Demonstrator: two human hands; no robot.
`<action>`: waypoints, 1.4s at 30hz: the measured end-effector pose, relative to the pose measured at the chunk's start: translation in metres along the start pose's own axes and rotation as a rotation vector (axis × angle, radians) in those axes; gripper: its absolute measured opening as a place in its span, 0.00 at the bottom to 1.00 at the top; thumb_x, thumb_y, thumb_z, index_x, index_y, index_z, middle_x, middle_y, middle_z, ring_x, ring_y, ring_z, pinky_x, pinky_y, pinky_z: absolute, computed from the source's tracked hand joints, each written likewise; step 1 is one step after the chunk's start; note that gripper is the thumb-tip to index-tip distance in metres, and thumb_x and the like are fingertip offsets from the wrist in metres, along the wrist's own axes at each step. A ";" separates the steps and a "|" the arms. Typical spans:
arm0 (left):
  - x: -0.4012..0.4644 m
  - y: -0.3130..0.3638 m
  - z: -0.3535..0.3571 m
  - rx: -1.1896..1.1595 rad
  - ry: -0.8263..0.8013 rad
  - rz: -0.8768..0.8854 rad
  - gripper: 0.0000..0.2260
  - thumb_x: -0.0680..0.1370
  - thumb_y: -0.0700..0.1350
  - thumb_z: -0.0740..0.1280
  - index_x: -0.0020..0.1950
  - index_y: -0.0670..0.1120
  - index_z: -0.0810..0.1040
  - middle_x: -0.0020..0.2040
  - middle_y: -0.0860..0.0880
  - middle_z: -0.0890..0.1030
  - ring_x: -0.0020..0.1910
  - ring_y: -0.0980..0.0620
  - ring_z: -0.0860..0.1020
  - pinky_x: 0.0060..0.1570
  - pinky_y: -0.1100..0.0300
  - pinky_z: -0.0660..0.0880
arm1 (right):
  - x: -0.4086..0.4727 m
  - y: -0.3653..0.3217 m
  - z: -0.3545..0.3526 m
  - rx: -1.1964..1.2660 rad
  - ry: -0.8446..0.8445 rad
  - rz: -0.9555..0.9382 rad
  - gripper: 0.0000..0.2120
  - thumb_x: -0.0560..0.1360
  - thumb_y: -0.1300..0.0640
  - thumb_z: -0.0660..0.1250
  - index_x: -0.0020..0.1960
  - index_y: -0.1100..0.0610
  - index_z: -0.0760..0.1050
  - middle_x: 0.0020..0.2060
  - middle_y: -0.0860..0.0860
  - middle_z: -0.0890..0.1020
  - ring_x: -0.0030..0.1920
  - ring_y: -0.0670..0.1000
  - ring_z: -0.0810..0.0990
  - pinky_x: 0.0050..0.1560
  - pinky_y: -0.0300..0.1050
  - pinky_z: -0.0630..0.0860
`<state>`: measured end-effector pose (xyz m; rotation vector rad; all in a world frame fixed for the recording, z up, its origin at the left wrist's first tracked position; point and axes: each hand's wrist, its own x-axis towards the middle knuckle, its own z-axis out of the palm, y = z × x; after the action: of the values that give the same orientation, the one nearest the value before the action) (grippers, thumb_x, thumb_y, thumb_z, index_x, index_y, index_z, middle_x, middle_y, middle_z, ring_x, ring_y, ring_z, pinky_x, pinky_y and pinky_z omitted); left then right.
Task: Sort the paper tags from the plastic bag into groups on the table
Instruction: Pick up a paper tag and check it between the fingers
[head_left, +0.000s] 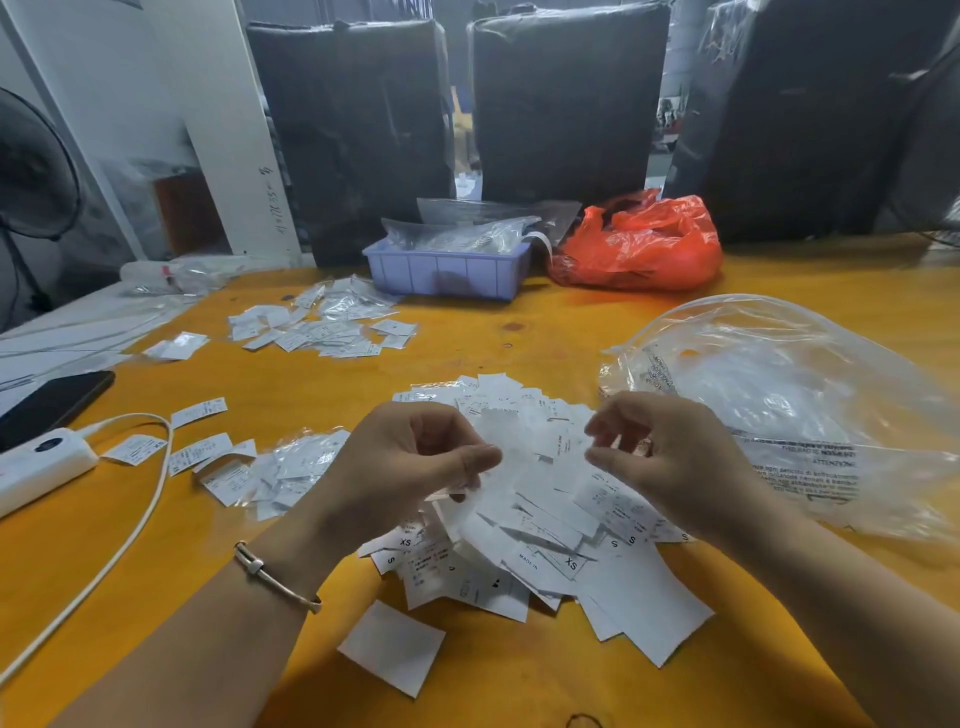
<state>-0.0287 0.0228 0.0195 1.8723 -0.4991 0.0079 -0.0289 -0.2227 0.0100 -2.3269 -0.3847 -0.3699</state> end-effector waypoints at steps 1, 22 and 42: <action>0.000 0.000 0.000 -0.012 0.014 -0.013 0.11 0.69 0.48 0.74 0.39 0.40 0.83 0.31 0.46 0.82 0.31 0.53 0.80 0.34 0.64 0.77 | 0.001 0.004 0.000 -0.071 -0.041 0.019 0.06 0.71 0.55 0.74 0.46 0.49 0.79 0.38 0.43 0.81 0.38 0.44 0.78 0.39 0.41 0.76; -0.001 0.005 0.009 -0.203 -0.176 0.015 0.05 0.74 0.42 0.74 0.46 0.42 0.82 0.47 0.44 0.86 0.51 0.46 0.84 0.54 0.55 0.80 | -0.014 -0.031 0.020 0.503 -0.271 0.036 0.12 0.67 0.45 0.74 0.48 0.50 0.81 0.45 0.43 0.82 0.49 0.43 0.80 0.52 0.53 0.78; 0.000 0.004 0.009 -0.026 -0.148 -0.026 0.02 0.76 0.40 0.72 0.46 0.43 0.84 0.40 0.45 0.86 0.36 0.48 0.84 0.36 0.62 0.78 | -0.002 -0.019 0.000 0.373 -0.090 -0.054 0.05 0.75 0.55 0.69 0.41 0.53 0.81 0.38 0.50 0.83 0.41 0.47 0.81 0.39 0.39 0.75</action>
<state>-0.0324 0.0136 0.0196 1.8626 -0.5732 -0.1548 -0.0381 -0.2105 0.0207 -1.9757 -0.5146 -0.1992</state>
